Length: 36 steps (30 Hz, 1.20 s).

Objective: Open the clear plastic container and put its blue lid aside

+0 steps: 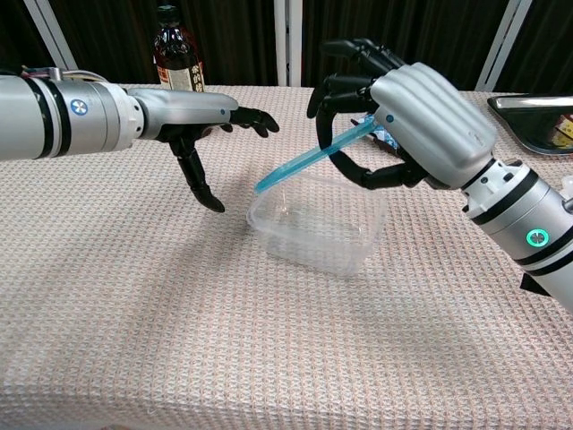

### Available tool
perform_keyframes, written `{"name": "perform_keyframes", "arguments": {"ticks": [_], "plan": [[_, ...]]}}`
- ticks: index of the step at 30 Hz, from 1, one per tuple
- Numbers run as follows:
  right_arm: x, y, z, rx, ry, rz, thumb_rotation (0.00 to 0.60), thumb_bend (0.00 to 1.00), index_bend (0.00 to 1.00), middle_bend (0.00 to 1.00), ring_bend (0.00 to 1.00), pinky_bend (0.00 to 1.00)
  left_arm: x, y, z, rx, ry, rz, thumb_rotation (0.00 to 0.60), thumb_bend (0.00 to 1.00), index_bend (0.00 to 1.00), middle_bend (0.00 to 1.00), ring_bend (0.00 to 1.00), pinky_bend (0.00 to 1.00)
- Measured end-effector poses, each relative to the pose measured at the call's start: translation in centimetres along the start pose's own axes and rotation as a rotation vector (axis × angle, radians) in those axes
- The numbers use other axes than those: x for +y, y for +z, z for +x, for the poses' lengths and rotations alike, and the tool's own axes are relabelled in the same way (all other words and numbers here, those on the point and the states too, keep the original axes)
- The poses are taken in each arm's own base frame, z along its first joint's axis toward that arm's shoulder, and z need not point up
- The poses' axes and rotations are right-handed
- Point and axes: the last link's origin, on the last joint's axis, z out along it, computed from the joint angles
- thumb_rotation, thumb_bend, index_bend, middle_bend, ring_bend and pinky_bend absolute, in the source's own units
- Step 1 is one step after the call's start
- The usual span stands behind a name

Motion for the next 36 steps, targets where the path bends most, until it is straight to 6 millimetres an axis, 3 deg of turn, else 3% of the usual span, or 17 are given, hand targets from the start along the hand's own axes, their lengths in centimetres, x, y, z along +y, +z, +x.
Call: {"name": "perform_keyframes", "arguments": {"ticks": [7,15,23,28,30,32,34,35,36], "plan": [[2.0,0.8,1.8,0.074,-0.059,-0.039,0.6,0.37,0.88,0.35,0.07,0.0,-2.1,-1.0,0.3,0.033,0.013,0.053,0.6,0.0,0.06,0.04,0.0,0.09],[6.1,0.2,3.9,0.102,-0.153,-0.154,0.6,0.37,0.89,0.36,0.07,0.0,-4.8,-3.1,1.2,0.097,0.015,0.119,0.6,0.0,0.06,0.04,0.0,0.09],[10.0,-1.5,5.5,0.096,-0.219,-0.296,0.6,0.37,0.89,0.37,0.07,0.0,-8.3,-6.6,1.7,0.175,0.013,0.212,0.6,0.0,0.06,0.04,0.0,0.09],[11.6,-2.1,5.4,0.059,-0.229,-0.362,0.6,0.37,0.86,0.35,0.07,0.0,-10.2,-9.2,1.8,0.212,0.003,0.278,0.6,0.0,0.06,0.04,0.0,0.08],[12.0,-2.3,5.2,0.035,-0.226,-0.384,0.6,0.36,0.77,0.32,0.06,0.0,-10.9,-10.1,1.7,0.221,0.004,0.304,0.6,0.0,0.06,0.04,0.0,0.08],[12.3,-2.5,4.8,0.0,-0.226,-0.4,0.6,0.35,0.55,0.24,0.02,0.0,-11.6,-11.1,1.5,0.231,0.013,0.332,0.6,0.0,0.06,0.04,0.0,0.08],[12.5,-2.7,4.5,-0.036,-0.224,-0.417,0.6,0.35,0.19,0.14,0.0,0.0,-12.2,-11.9,1.2,0.238,0.017,0.359,0.6,0.0,0.06,0.04,0.0,0.08],[12.6,-2.8,4.3,-0.057,-0.219,-0.426,0.6,0.35,0.06,0.09,0.0,0.0,-12.4,-12.3,1.1,0.242,0.015,0.37,0.6,0.0,0.06,0.04,0.0,0.08],[12.6,-2.9,4.3,-0.068,-0.211,-0.43,0.6,0.35,0.01,0.06,0.0,0.0,-12.7,-12.7,1.0,0.245,0.012,0.381,0.6,0.0,0.06,0.04,0.0,0.08]]}}
